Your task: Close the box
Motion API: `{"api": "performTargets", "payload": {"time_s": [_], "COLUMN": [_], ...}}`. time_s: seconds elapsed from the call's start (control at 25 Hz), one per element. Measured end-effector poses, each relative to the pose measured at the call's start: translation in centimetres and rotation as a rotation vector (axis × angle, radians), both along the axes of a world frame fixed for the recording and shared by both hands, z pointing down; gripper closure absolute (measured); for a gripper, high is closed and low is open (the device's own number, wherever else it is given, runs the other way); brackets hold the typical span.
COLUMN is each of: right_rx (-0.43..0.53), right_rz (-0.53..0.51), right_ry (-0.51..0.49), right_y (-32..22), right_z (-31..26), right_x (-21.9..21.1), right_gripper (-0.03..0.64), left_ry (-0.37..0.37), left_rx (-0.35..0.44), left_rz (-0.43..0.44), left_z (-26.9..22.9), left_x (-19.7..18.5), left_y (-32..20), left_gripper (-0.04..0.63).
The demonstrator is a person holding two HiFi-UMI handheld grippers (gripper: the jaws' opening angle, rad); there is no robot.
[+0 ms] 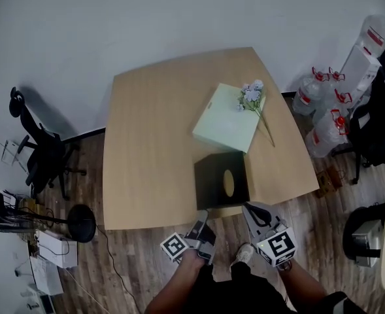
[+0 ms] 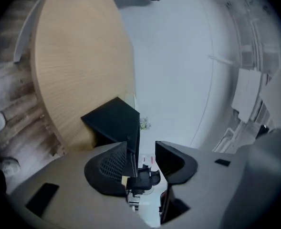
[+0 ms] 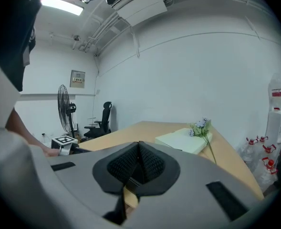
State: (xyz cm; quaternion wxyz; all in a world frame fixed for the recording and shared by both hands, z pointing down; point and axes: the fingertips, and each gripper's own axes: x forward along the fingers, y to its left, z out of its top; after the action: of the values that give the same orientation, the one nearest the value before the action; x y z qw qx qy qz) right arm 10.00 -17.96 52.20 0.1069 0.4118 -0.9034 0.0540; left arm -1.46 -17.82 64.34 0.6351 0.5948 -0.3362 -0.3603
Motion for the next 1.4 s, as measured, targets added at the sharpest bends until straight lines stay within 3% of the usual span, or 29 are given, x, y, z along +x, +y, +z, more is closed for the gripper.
{"api": "performTargets", "payload": {"time_s": [0.2, 0.44, 0.68, 1.08, 1.2, 1.4], "right_rx": [-0.009, -0.027, 0.002, 0.018, 0.058, 0.073], "right_rz": [-0.004, -0.014, -0.03, -0.05, -0.082, -0.096], "right_ry": [0.013, 0.034, 0.083, 0.138, 0.195, 0.205], "right_y": [0.3, 0.5, 0.6, 0.7, 0.9, 0.7], "right_z": [0.5, 1.3, 1.6, 1.7, 1.7, 1.5], "right_x": [0.6, 0.4, 0.0, -0.6, -1.2, -1.6], "right_gripper": [0.604, 0.604, 0.604, 0.604, 0.604, 0.604], "left_ry": [0.149, 0.213, 0.172, 0.19, 0.177, 0.168], "left_rx": [-0.113, -0.17, -0.183, -0.198, -0.189, -0.164], "left_rz": [-0.068, -0.107, -0.117, -0.155, -0.155, -0.161], "left_z": [4.0, 5.9, 7.1, 7.5, 7.3, 6.4], "left_x": [-0.2, 0.0, -0.1, -1.2, -1.4, -1.5], "left_y": [-0.1, -1.8, -2.5, -3.2, -3.1, -3.2], "left_gripper": [0.39, 0.39, 0.397, 0.449, 0.457, 0.479]}}
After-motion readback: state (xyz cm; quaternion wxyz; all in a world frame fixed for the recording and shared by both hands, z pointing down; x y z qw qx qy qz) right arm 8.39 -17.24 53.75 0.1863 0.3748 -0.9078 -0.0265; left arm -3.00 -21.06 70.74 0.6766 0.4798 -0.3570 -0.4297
